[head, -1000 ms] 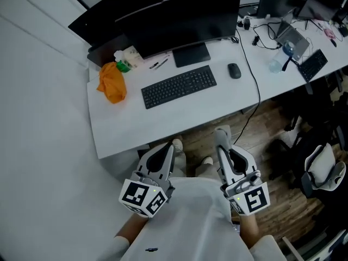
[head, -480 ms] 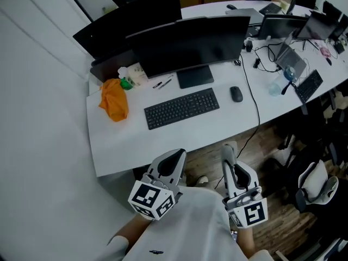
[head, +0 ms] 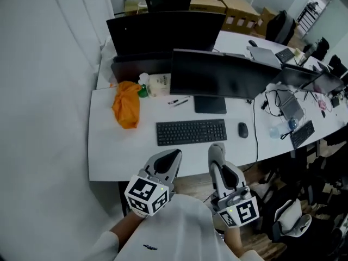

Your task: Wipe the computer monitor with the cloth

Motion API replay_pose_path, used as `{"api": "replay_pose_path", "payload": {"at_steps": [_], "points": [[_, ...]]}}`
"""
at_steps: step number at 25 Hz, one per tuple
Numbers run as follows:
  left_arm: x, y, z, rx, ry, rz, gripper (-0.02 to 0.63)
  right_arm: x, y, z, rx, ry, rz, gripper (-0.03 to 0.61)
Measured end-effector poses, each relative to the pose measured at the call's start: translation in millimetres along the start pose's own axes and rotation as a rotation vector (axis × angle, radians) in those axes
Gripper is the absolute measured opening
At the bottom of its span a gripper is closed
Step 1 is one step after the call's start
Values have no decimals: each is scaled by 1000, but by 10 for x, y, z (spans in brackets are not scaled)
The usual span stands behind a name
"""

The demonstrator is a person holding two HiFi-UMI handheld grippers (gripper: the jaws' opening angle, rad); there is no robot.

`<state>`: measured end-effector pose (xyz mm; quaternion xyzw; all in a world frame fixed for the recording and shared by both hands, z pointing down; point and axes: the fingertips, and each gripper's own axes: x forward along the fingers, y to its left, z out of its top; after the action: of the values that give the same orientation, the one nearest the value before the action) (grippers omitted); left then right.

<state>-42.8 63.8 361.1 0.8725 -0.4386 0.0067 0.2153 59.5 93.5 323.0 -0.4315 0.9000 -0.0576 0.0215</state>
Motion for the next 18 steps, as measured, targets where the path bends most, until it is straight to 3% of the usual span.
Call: {"api": "replay_pose_path", "payload": {"at_steps": [8, 18], "points": [[-277, 945, 530, -17, -98, 67, 18, 1088, 269, 291, -26, -47, 40, 32], [-155, 1401, 817, -11, -110, 46, 18, 1854, 129, 446, -42, -62, -8, 32]]}}
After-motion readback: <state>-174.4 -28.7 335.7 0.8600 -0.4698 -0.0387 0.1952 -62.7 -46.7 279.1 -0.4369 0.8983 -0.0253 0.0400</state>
